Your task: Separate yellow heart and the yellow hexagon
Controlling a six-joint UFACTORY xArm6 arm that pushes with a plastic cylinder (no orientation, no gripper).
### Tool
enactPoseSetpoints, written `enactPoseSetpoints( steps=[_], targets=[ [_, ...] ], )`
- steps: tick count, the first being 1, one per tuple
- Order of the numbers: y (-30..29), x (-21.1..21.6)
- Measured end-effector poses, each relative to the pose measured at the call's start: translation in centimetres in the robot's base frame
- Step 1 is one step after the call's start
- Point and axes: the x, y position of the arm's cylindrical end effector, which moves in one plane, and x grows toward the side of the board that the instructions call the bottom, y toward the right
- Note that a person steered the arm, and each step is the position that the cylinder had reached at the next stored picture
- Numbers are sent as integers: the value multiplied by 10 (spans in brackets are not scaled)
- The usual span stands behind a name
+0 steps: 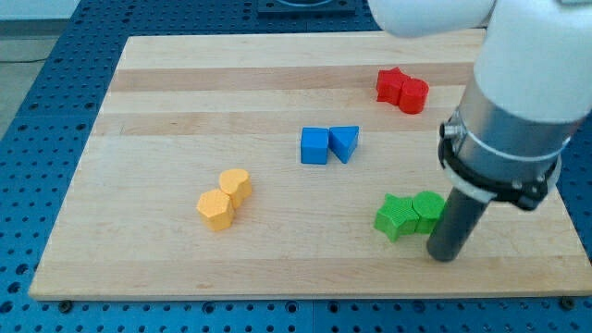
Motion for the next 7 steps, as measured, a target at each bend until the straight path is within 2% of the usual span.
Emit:
enactPoseSetpoints(
  steps=[1, 2, 3, 4, 5, 6, 7],
  targets=[
    [-29, 24],
    [-111, 22],
    [-198, 12],
    [-258, -12],
    [-284, -50],
    [-282, -75],
    [-251, -84]
  ],
)
